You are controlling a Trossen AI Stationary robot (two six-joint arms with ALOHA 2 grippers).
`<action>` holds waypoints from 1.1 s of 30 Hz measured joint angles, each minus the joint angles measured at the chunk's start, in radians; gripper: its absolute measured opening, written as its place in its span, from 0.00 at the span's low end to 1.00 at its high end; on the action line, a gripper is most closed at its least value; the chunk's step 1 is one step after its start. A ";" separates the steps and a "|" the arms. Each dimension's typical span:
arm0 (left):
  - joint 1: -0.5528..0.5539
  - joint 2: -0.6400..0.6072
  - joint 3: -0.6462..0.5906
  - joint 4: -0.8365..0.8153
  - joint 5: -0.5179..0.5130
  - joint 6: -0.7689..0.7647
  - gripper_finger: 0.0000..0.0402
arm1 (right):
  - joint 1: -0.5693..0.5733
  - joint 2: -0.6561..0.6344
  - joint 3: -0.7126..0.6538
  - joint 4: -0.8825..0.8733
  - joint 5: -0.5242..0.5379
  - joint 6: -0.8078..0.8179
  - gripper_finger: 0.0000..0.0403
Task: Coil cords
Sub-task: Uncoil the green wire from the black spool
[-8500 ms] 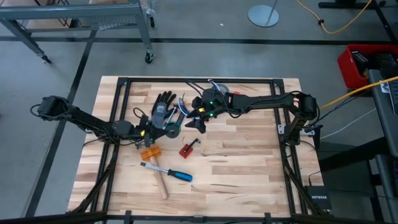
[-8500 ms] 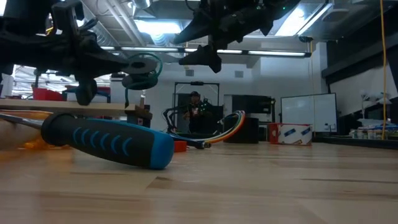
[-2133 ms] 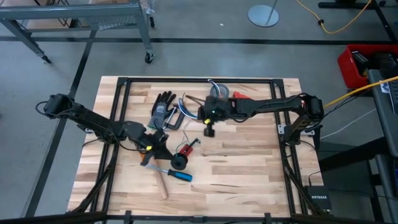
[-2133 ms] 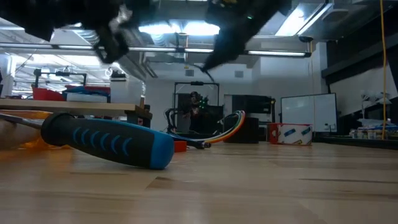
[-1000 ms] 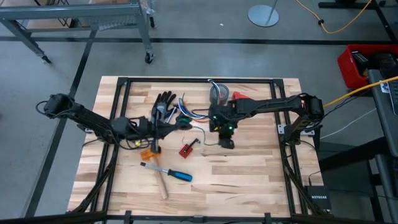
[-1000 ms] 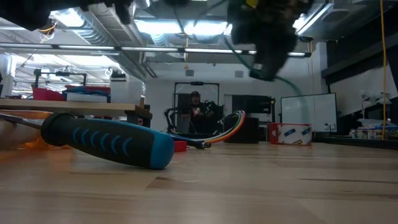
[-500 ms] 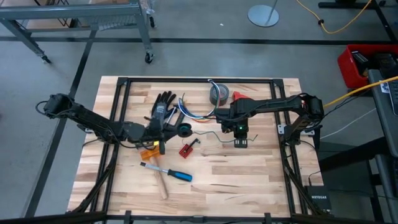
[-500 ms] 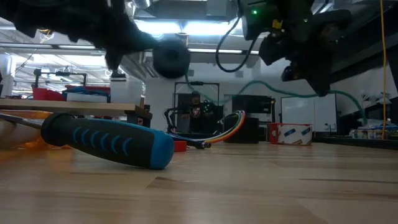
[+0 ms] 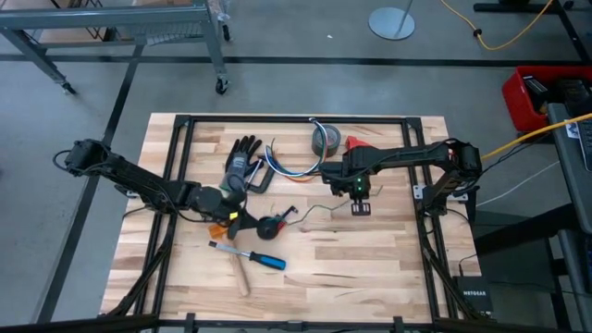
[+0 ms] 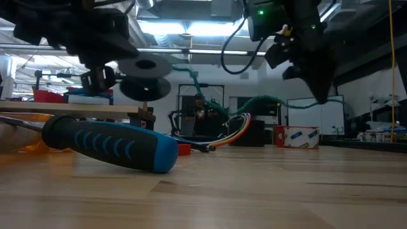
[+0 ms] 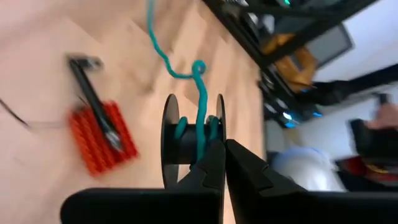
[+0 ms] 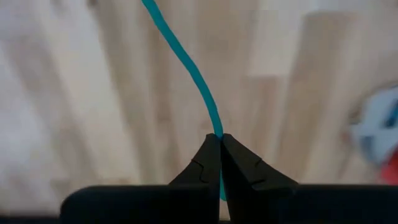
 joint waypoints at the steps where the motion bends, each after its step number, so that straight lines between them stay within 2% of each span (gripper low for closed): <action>1: 0.000 0.000 0.000 0.001 0.028 -0.015 0.00 | 0.000 0.000 0.000 0.019 0.029 -0.001 0.01; 8: 0.000 0.000 0.000 0.099 0.161 -0.015 0.00 | 0.000 0.000 0.000 0.284 0.137 -0.001 0.01; 16: 0.000 0.000 0.000 0.375 0.265 0.175 0.00 | -0.001 0.000 0.000 0.704 0.180 0.002 0.01; 21: 0.000 0.000 0.000 0.468 0.289 0.291 0.00 | -0.004 0.000 0.000 0.952 0.234 0.040 0.01; 26: -0.001 0.001 0.000 0.535 0.290 0.430 0.00 | -0.021 0.000 0.000 1.083 0.208 0.109 0.01; 33: -0.002 0.001 0.000 0.735 0.290 0.730 0.00 | -0.028 0.005 0.000 1.058 0.062 0.185 0.01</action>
